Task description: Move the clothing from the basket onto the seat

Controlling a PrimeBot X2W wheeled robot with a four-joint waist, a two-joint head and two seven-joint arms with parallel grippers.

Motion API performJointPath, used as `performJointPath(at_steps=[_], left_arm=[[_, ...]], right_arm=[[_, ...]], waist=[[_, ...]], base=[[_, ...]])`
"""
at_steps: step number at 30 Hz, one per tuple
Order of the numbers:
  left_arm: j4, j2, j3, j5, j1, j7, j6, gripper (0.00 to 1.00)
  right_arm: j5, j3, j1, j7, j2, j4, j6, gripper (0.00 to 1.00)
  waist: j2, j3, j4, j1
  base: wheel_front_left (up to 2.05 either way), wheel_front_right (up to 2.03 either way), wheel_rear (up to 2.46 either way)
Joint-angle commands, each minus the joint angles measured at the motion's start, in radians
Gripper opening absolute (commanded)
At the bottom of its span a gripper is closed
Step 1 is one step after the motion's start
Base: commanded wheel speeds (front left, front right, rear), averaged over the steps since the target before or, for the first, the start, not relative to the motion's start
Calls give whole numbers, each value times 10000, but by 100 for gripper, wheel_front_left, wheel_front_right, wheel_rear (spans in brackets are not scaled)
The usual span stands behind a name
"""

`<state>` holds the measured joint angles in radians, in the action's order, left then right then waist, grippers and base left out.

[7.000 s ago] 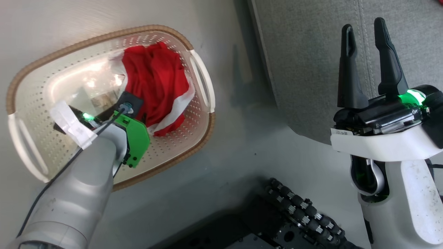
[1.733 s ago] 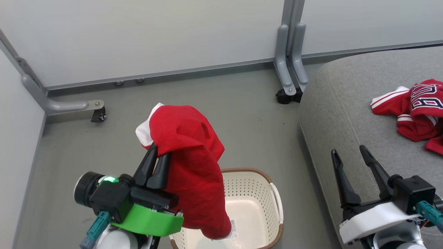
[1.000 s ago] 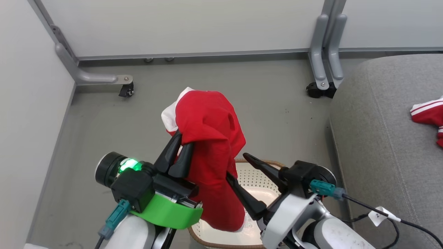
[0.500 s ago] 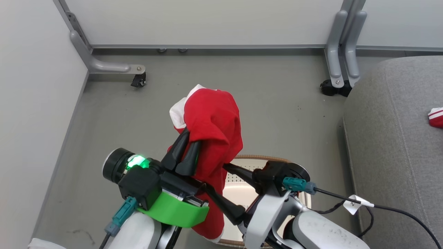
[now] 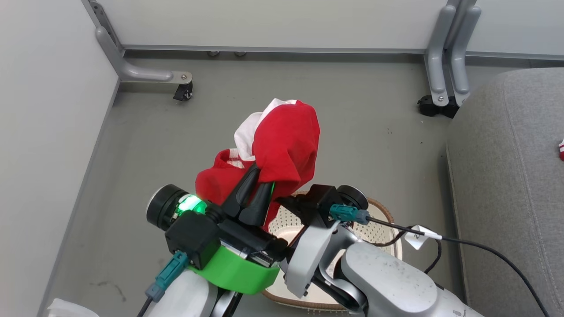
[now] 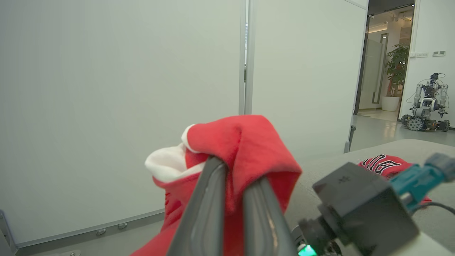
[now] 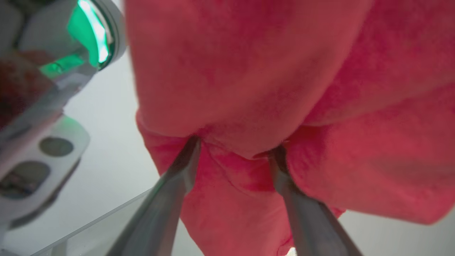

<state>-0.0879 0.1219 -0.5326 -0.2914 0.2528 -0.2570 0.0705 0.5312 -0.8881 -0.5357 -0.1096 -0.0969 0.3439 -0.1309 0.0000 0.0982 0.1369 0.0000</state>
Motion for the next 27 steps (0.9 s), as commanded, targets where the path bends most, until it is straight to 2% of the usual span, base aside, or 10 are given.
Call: performJointPath(at_steps=[1, 2, 3, 17, 24, 25, 26, 27], left_arm=[[6, -30, -21, -37, 162, -69, 46, 0], [10, -37, -31, -35, 171, -69, 52, 0], [17, -42, -37, -35, 171, -70, 54, 0], [45, -47, -25, -77, 211, -95, 6, 0], [98, 38, 17, 26, 133, -88, -123, 2], [109, 58, 31, 84, 114, -79, -200, 38], [117, 73, 40, 132, 105, -79, -237, 95], [112, 89, 48, 203, 104, -80, -296, 100]], right_arm=[[63, -51, -191, -159, 65, 218, 3, 46], [121, -94, -294, -278, 121, 403, 2, 35], [163, -119, -360, -385, 164, 538, 2, 0], [712, -493, -1063, -1168, 396, 1680, 3, 0], [529, -370, -1133, -1433, 419, 1911, 3, 0], [490, -306, -1142, -1460, 416, 1929, 3, 0], [460, -270, -1142, -1483, 414, 1945, 3, 0], [401, -224, -1145, -1488, 415, 1962, 3, 0]], waist=[[0, 18, 23, 0], [0, 30, 38, 0], [0, 33, 49, 0], [0, 29, 119, 0], [0, -62, 116, 0], [0, -71, 113, 0], [0, -75, 114, 0], [0, -81, 110, 0]], base=[[0, 0, 0], [0, 0, 0], [0, 0, 0], [0, 0, 0], [0, 0, 0], [0, 0, 0], [0, 0, 0], [0, 0, 0]])
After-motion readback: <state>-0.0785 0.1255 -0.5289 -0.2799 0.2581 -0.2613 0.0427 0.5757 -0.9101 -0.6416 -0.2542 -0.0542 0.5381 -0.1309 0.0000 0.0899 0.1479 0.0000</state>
